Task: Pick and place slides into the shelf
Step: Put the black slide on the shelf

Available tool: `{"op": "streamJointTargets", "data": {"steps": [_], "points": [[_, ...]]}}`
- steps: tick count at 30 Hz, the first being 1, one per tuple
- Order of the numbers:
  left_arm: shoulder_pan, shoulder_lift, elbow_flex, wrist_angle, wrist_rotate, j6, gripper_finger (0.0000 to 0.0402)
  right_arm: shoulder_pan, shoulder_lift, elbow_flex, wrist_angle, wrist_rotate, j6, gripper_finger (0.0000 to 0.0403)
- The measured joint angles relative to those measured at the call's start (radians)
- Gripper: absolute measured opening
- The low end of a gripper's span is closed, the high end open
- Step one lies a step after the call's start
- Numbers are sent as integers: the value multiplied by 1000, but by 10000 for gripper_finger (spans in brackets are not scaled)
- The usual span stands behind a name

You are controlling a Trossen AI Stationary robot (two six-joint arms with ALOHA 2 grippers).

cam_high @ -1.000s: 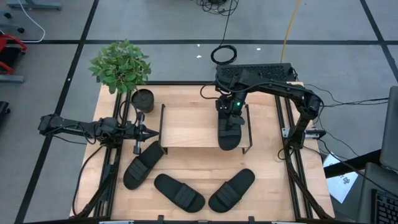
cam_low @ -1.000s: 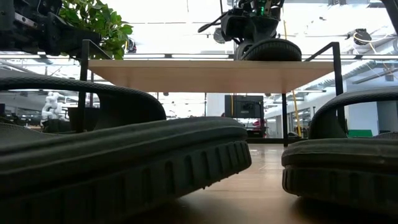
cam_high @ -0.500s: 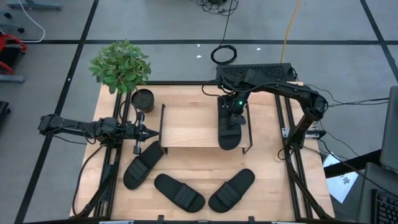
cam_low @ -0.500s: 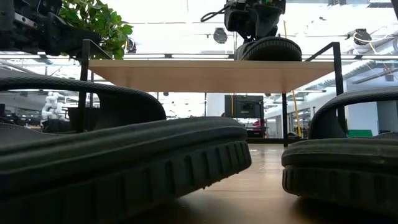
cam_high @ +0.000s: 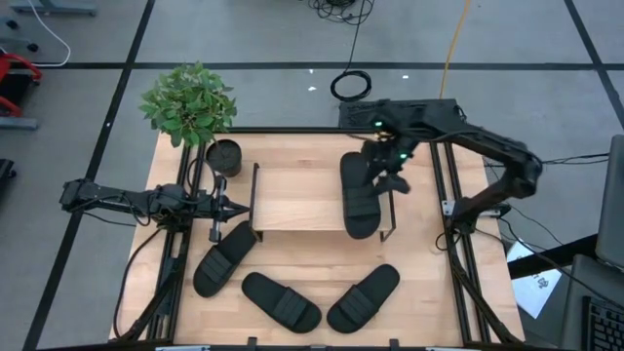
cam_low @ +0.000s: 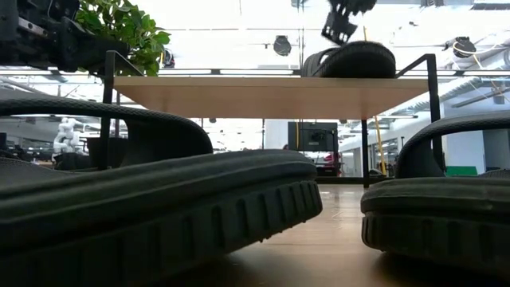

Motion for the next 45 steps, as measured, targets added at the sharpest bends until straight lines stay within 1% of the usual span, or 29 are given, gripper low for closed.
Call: {"op": "streamJointTargets", "data": {"steps": [3, 5, 7, 10, 13, 14, 15, 17, 20, 22, 24, 28, 32, 35, 37, 39, 45], "points": [[0, 0, 0, -18, 0, 2, 8, 30, -84, 0, 40, 0, -65, 208], [0, 0, 0, -17, 0, 2, 8, 60, -146, 0, 67, 1, -103, 185], [0, 0, 0, -16, 0, 2, 8, 95, -207, 0, 101, 33, -111, 154], [0, 0, 0, -6, 0, 2, 8, 151, -285, -12, 166, 98, -58, 96], [0, 0, 0, -6, 0, 1, 8, 200, -354, -61, 209, 97, -36, 29], [0, 0, 0, -6, 0, 1, 8, 215, -374, -83, 224, 97, -34, 15], [0, 0, 0, -6, 0, 0, 8, 231, -396, -111, 241, 97, -31, 9], [0, 0, 0, -7, 0, -5, 8, 257, -437, -184, 293, 100, 1, 10], [0, 0, 0, -7, 0, -5, 8, 286, -494, -325, 431, 111, 73, 5], [0, 0, 0, -6, 0, -5, 8, 308, -533, -419, 539, 170, 109, 1], [0, 0, 0, -6, 0, -5, 8, 333, -578, -508, 626, 203, 122, 3], [0, 0, 0, -7, 0, -14, 8, 360, -674, -670, 779, 207, 128, 1], [0, 0, 0, -9, 0, -20, 8, 390, -781, -820, 970, 258, 186, 1], [0, 0, 0, -8, 0, -14, 8, 405, -843, -937, 1084, 259, 224, 0], [0, 0, 0, -7, 0, -13, 8, 416, -873, -1011, 1169, 273, 245, 0], [0, 0, 0, -7, 0, -17, 8, 428, -897, -1086, 1256, 310, 259, 0], [0, 0, 0, -7, 0, -22, 8, 432, -918, -1247, 1448, 314, 319, 0]]}}
